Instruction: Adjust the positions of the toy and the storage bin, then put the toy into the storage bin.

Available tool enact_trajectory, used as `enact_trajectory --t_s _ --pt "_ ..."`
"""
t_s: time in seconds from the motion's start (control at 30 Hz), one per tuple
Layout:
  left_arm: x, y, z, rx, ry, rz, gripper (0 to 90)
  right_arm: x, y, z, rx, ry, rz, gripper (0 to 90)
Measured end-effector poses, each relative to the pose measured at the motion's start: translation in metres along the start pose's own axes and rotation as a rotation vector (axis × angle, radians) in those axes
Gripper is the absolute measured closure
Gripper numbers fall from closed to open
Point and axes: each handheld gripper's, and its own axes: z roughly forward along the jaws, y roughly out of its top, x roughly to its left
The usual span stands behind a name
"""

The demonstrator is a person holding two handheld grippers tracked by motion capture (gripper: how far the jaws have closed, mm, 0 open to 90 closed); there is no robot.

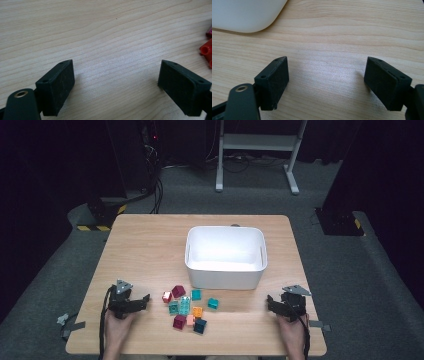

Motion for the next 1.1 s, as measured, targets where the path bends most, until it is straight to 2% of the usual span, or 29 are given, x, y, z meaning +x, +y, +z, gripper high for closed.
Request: enact_trajectory --t_s 0.93,1.1 --pt "-0.0008 0.0002 0.0001 0.000 0.008 -0.001 13.8 0.0000 0.0000 -0.0001 -0.001 0.003 -0.002 20.5" --pt "-0.0023 -0.0001 -0.0006 -0.003 -0.002 0.003 14.9 0.0001 0.0000 -0.0001 -0.001 0.007 -0.005 20.6"
